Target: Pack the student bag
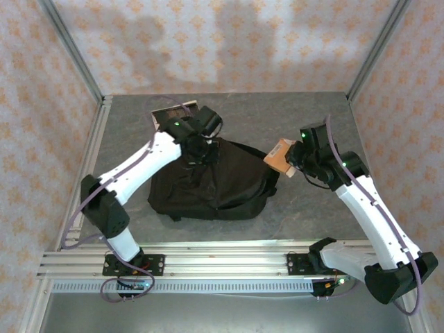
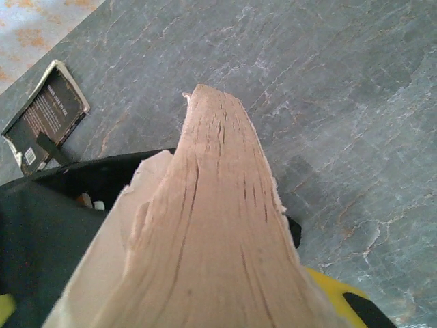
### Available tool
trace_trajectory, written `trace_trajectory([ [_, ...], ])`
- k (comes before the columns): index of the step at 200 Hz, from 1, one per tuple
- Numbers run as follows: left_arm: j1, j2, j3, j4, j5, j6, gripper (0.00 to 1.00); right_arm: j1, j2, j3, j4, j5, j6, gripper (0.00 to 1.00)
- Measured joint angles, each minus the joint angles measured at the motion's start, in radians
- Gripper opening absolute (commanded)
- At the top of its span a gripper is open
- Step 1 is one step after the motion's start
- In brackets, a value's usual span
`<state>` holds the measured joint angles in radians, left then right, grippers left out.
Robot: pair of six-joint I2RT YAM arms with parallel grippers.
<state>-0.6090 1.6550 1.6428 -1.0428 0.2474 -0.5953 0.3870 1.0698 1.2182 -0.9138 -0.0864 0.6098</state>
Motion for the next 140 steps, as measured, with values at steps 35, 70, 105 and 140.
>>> trace_trajectory([
  [35, 0.049, -0.121, -0.071, 0.022, 0.042, -0.023, 0.00, -0.072, 0.013, 0.029, -0.011, -0.036, -0.029, 0.00],
  [70, 0.099, -0.150, -0.102, 0.052, 0.093, -0.029, 0.00, -0.108, 0.039, 0.028, 0.031, -0.249, -0.045, 0.00],
  [105, 0.100, -0.131, -0.102, 0.079, 0.141, -0.032, 0.30, -0.092, 0.076, -0.052, 0.215, -0.590, 0.037, 0.00],
  [140, 0.075, -0.103, -0.052, 0.091, 0.139, -0.060, 0.63, -0.073, 0.076, -0.058, 0.243, -0.693, 0.068, 0.00],
])
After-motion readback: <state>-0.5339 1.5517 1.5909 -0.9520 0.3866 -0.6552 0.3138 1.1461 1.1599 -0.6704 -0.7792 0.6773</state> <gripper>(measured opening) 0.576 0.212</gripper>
